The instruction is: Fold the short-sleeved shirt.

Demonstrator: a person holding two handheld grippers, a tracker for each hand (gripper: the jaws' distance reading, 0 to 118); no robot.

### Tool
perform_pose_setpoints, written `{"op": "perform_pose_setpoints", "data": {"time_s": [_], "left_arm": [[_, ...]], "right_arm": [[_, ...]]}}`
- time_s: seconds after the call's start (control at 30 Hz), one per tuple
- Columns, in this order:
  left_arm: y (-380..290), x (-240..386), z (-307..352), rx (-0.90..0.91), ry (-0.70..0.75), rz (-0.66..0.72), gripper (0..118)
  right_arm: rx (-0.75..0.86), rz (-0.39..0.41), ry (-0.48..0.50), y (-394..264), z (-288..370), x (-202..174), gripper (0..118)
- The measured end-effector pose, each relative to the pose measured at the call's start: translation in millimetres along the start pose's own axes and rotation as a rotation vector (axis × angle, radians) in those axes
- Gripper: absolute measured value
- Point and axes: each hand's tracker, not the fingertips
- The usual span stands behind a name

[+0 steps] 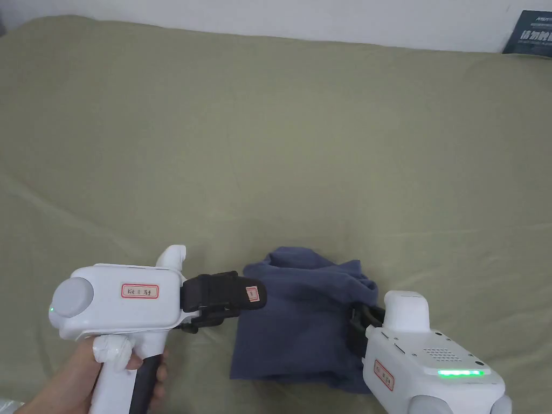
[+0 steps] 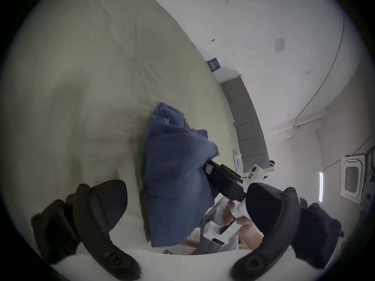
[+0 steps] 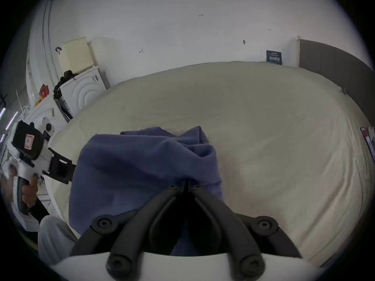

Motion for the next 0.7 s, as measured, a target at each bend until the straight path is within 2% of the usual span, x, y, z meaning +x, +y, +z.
{"op": "perform_pose_setpoints", "data": {"time_s": [0.13, 0.23, 0.27, 0.33, 0.37, 0.4, 0.43, 0.53, 0.7], "left_arm": [[3.9, -7.0, -18.7, -0.071, -0.035, 0.012, 118], [2.9, -6.4, -31.3, -0.078, -0.053, -0.007, 112], [2.9, -4.2, -34.7, -0.079, -0.044, -0.021, 106], [2.3, -2.6, -40.9, -0.058, 0.076, -0.072, 85], [2.1, -4.5, -41.8, -0.050, 0.101, -0.088, 63], [3.0, -7.5, -40.4, -0.056, 0.104, -0.068, 49], [3.5, -10.3, -38.6, -0.057, 0.062, -0.036, 48], [4.0, -5.2, -38.5, -0.053, 0.090, -0.044, 39], [5.4, 1.3, -35.7, -0.060, 0.113, -0.025, 37]], "right_arm": [[-0.003, -0.003, 0.003, 0.5, -0.1, -0.4, 6], [-0.003, -0.002, 0.001, 0.0, -0.1, -1.4, 6], [-0.003, -0.001, 0.000, 0.0, -0.1, -1.5, 6], [-0.003, -0.004, -0.001, 0.2, 0.1, -2.0, 6], [-0.004, -0.006, -0.001, 0.3, 0.0, -1.7, 6], [-0.003, -0.010, 0.003, 0.5, 0.2, -0.8, 6], [-0.005, -0.011, 0.004, 1.2, 0.3, -1.4, 6], [-0.007, 0.007, 0.003, 2.3, 1.5, -4.1, 6], [0.000, 0.019, 0.000, 5.9, 13.1, -6.4, 6]]}}
